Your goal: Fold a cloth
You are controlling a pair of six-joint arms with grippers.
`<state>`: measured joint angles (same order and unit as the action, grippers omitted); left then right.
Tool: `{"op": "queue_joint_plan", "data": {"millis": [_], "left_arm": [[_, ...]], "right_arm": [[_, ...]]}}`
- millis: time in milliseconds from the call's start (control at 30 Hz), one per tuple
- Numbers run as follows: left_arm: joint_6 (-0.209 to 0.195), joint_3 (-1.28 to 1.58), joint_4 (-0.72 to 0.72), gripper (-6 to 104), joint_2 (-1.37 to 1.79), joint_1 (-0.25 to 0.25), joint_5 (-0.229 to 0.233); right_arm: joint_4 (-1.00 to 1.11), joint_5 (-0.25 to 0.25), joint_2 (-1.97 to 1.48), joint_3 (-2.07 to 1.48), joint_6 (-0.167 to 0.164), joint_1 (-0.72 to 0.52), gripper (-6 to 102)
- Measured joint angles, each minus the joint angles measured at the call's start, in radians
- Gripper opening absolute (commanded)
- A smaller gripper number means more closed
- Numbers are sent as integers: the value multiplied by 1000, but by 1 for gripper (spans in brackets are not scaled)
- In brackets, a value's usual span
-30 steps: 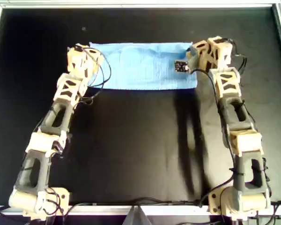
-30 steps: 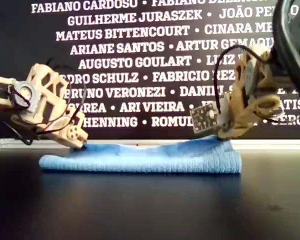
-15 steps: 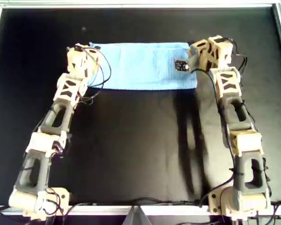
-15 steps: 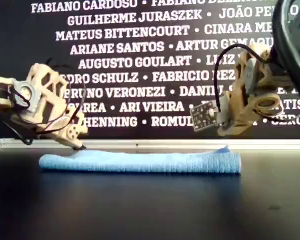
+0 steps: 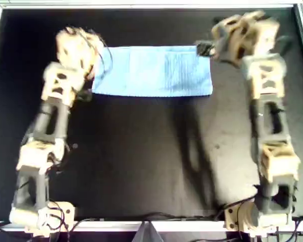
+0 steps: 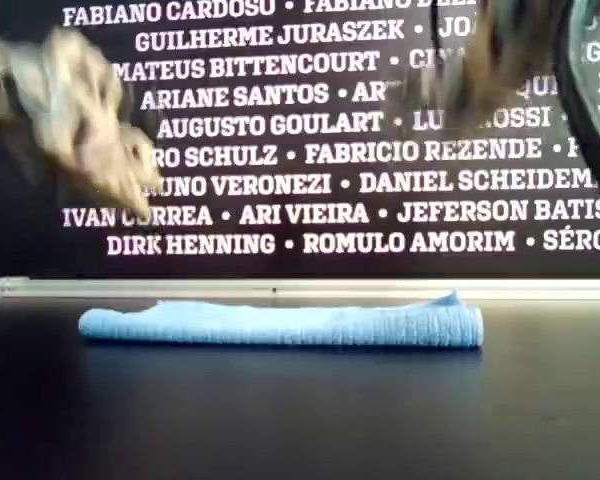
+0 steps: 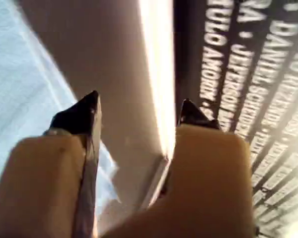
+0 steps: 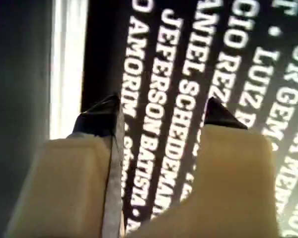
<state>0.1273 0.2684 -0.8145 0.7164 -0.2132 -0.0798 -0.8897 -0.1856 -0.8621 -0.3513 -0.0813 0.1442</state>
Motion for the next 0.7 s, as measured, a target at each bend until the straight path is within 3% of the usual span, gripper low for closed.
{"op": "queue_joint_plan", "data": {"millis": [200, 300, 467, 700], "left_arm": [[-3, -11, -523, 57, 261, 0, 0], [-43, -11, -698, 57, 365, 0, 0], [-106, 11, -750, 57, 566, 0, 0], [-114, 377, -755, 57, 923, 0, 0]], "right_arm": [[-446, 0, -198, -3, 9, 2, 68], [-577, 0, -262, -12, 14, 2, 68], [-612, 0, -443, -124, 17, -26, 68], [-615, 0, -805, -578, 2, -38, 68]]}}
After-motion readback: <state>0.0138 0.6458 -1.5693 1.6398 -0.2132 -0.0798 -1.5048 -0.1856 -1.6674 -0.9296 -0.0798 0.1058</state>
